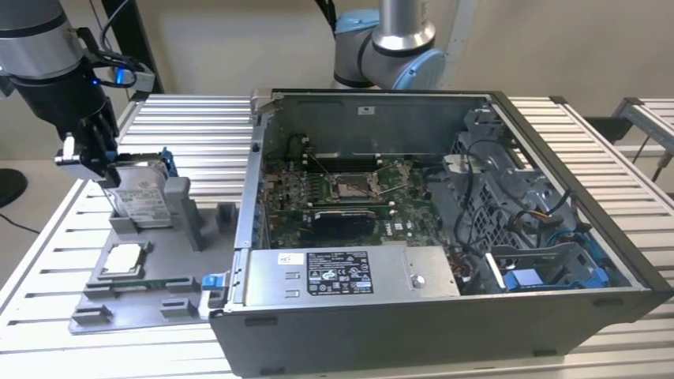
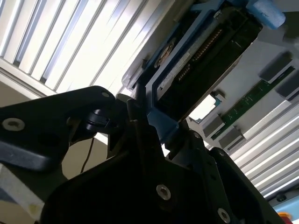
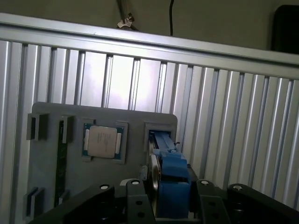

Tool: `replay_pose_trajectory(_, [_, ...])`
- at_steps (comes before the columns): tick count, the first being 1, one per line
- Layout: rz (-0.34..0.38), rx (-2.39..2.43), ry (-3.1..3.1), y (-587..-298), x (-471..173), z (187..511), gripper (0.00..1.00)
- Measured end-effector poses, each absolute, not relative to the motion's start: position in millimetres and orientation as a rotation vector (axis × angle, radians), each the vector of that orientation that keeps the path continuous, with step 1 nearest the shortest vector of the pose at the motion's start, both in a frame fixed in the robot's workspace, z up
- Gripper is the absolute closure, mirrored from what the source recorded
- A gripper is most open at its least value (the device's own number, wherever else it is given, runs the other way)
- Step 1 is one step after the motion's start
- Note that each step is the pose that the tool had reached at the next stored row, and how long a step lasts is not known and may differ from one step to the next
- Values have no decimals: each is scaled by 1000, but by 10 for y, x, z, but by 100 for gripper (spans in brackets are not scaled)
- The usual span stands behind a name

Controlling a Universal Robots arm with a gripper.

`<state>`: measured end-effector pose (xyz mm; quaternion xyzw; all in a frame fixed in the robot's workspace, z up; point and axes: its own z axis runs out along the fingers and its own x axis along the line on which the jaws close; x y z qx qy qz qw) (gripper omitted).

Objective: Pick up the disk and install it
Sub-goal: 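Pick up the disk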

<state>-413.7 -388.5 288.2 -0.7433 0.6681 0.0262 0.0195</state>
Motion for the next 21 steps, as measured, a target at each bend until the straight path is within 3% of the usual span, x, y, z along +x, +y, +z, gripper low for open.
replay_pose_trajectory(21, [81, -2307, 2073, -3885, -4137, 2882, 100])
